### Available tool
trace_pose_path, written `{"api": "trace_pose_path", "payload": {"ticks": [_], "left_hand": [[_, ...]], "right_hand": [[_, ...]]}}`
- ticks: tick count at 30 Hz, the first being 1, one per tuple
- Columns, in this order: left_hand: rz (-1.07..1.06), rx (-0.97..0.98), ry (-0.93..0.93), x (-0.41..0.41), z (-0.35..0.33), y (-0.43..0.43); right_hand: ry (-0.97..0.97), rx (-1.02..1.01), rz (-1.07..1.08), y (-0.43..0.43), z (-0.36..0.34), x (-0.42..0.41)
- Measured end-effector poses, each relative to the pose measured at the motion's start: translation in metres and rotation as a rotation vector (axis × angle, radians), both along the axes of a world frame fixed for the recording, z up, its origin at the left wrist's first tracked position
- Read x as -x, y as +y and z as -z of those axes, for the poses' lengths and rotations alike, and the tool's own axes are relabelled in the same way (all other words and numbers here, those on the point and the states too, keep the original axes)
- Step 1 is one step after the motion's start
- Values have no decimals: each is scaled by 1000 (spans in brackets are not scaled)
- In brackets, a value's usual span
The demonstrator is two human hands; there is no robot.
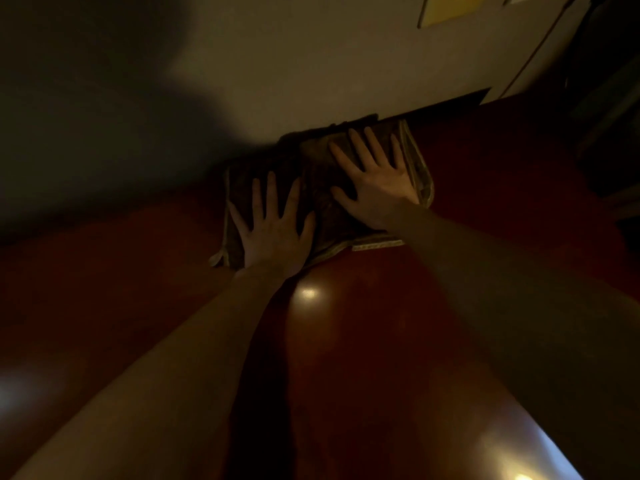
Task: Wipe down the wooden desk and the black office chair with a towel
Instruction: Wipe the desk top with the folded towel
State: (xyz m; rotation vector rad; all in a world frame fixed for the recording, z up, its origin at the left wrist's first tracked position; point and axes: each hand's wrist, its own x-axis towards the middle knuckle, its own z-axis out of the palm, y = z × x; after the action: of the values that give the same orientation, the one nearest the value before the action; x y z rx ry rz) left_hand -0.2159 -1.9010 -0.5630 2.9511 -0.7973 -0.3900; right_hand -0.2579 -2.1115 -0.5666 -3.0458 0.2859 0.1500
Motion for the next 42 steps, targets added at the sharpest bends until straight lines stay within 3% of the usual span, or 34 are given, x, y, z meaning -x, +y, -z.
{"api": "trace_pose_path", "payload": {"ticks": [10, 16, 31, 42], "left_hand": [[59, 62, -13, 37, 3, 65], [158, 75, -31, 63, 5, 125], [476, 40, 17, 136, 7, 330], [475, 8, 27, 167, 7, 452]], "right_hand": [[5, -4, 4, 45, -3, 60], [28, -18, 112, 109, -1, 113], [-3, -72, 507, 372, 7, 269], [12, -76, 495, 486, 11, 296]]}}
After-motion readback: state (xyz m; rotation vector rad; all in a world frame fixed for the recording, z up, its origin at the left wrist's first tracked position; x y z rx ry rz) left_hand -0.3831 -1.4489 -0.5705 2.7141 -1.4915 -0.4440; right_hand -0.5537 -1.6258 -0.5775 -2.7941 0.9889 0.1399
